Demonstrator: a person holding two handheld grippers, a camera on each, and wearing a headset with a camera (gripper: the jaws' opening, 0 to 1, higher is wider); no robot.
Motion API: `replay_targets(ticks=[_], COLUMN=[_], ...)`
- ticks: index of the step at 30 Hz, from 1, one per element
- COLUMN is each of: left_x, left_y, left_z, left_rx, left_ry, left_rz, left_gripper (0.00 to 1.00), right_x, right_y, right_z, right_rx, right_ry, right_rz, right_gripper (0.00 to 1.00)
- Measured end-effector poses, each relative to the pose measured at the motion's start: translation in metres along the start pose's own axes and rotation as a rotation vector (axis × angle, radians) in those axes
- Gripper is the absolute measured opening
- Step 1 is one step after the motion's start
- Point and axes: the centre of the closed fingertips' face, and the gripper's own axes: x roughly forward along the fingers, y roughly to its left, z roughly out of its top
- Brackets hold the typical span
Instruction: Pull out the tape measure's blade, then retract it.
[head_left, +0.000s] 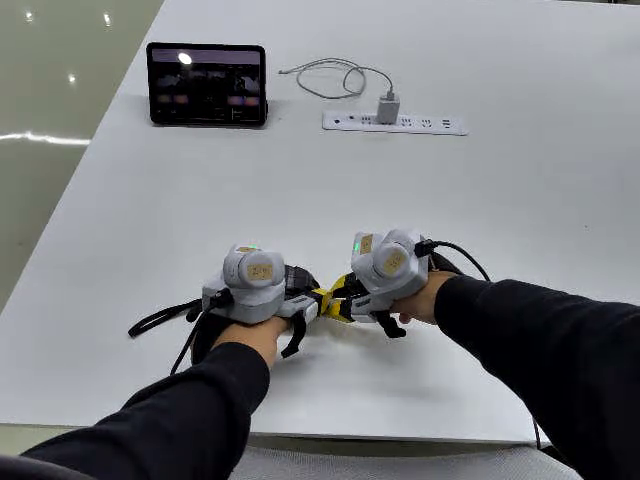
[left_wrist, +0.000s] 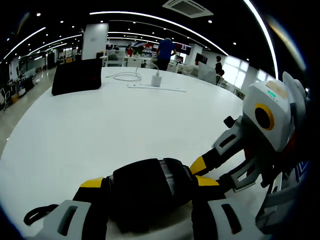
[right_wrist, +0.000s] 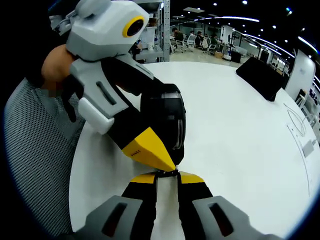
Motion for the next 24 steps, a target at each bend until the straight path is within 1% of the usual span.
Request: replay_targets(ticks=[1,2,3,4,5,7,9,10,13,17,19,20,22,23,24], left_x=[0.0,0.0,0.0,0.0,-0.001,0.0,-0.001,-0.001,-0.001,-0.002,-0.004,-0.005,-0.007,-0.009,-0.01], left_y=[0.0,0.0,0.0,0.0,0.0,-0.001,-0.001,-0.001,-0.001,-0.002,-0.001,0.001,0.003,0.004,0.006], left_z=[0.0,0.0,0.0,0.0,0.0,0.0,0.0,0.0,0.0,-0.002,0.0,0.003,0.009,0.011,0.014], left_rx=[0.002,0.0,0.001,0.0,0.0,0.002,0.005,0.006,0.001,0.003,0.007,0.004,-0.009,-0.005,0.004], left_ry=[-0.002,-0.003,-0.004,-0.004,-0.002,0.0,0.001,0.0,0.004,0.023,0.02,0.012,0.004,0.003,-0.001], left_rz=[-0.001,-0.003,-0.002,-0.002,-0.003,-0.005,-0.007,-0.01,-0.017,-0.041,-0.053,-0.053,-0.071,-0.079,-0.085], left_gripper=[0.65,0.65,0.65,0.65,0.65,0.65,0.65,0.65,0.66,0.66,0.66,0.68,0.76,0.81,0.84], right_x=[0.005,0.002,0.002,0.002,0.001,0.0,0.001,0.0,-0.007,-0.015,-0.02,-0.024,-0.031,-0.035,-0.038], right_y=[0.0,-0.005,-0.005,-0.004,0.0,0.0,0.0,-0.001,0.002,0.005,0.006,0.008,0.011,0.012,0.012], right_z=[0.014,0.006,0.005,0.005,0.007,0.007,0.006,0.007,0.01,0.01,0.01,0.011,0.009,0.009,0.008], right_rx=[-0.026,0.033,0.034,0.005,-0.033,0.001,-0.003,-0.017,-0.031,-0.019,-0.011,0.007,0.004,-0.005,-0.001], right_ry=[-0.078,-0.024,-0.013,-0.01,-0.011,-0.01,-0.008,-0.013,-0.027,-0.04,-0.047,-0.056,-0.059,-0.062,-0.061], right_rz=[0.022,0.001,-0.005,-0.011,-0.016,-0.021,-0.021,-0.024,-0.039,-0.037,-0.039,-0.039,-0.046,-0.053,-0.056], right_gripper=[0.11,0.11,0.11,0.11,0.11,0.11,0.11,0.11,0.11,0.09,0.1,0.13,0.18,0.17,0.16])
